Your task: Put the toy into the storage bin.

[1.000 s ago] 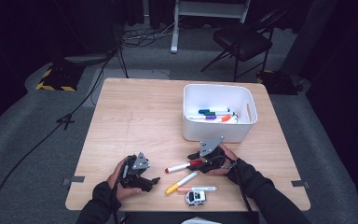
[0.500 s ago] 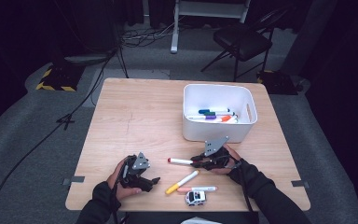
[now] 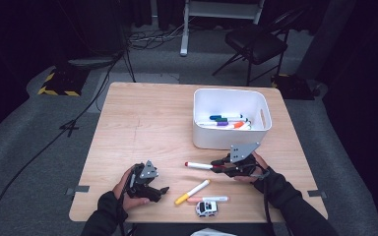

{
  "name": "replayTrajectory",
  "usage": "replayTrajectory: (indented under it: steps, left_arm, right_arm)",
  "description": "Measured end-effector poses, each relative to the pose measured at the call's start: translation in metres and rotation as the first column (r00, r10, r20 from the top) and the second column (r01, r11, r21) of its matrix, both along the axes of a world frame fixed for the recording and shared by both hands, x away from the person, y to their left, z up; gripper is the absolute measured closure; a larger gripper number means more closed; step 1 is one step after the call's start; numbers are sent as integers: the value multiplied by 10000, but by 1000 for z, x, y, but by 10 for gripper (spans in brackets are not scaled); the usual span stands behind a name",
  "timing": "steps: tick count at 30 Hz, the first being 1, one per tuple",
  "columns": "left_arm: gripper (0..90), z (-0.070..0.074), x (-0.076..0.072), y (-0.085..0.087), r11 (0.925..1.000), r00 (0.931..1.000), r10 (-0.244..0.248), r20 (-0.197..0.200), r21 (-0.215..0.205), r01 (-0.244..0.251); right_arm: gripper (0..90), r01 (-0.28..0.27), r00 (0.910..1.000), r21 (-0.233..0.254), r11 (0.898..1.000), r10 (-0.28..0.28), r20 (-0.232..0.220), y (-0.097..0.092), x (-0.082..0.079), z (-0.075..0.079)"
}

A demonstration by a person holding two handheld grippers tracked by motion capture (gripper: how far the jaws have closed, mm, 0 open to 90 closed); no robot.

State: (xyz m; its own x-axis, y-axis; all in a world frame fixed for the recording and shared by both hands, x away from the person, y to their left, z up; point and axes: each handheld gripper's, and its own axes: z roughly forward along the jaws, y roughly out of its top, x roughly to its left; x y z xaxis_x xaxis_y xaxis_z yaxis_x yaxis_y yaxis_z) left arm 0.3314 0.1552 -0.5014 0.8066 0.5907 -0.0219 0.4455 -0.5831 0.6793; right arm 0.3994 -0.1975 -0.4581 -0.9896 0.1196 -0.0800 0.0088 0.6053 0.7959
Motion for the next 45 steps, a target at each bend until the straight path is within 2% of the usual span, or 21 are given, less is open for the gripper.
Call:
replayTrajectory:
  steps: [5,14,24,33,37,45]
  left_arm:
    - [155,0,0,0,10000,10000,1,3,0,-1]
    - [154,0,0,0,10000,10000,-1,-5,-4,1]
    - [154,0,0,0,10000,10000,31,3,-28,-31]
    - [154,0,0,0,10000,10000,0,0,-2,0]
    - [154,0,0,0,10000,10000,-1,-5,-5,1]
    - [154,0,0,0,10000,10000,3,-2,-4,-3]
  right_arm:
    - [748,5,10000,213,9998,-6,23,-17,-5,19]
    - [749,251,9977,622,9977,-290,618,-51,-6,64]
    - [748,586,9901,667,9961,-665,1235,-69,0,101]
    - [749,964,9809,932,9910,-1105,1602,-79,10,125]
    - [748,1158,9772,1019,9880,-1318,1665,-81,19,133]
    - [749,1610,9705,926,9826,-1747,1662,-81,41,138]
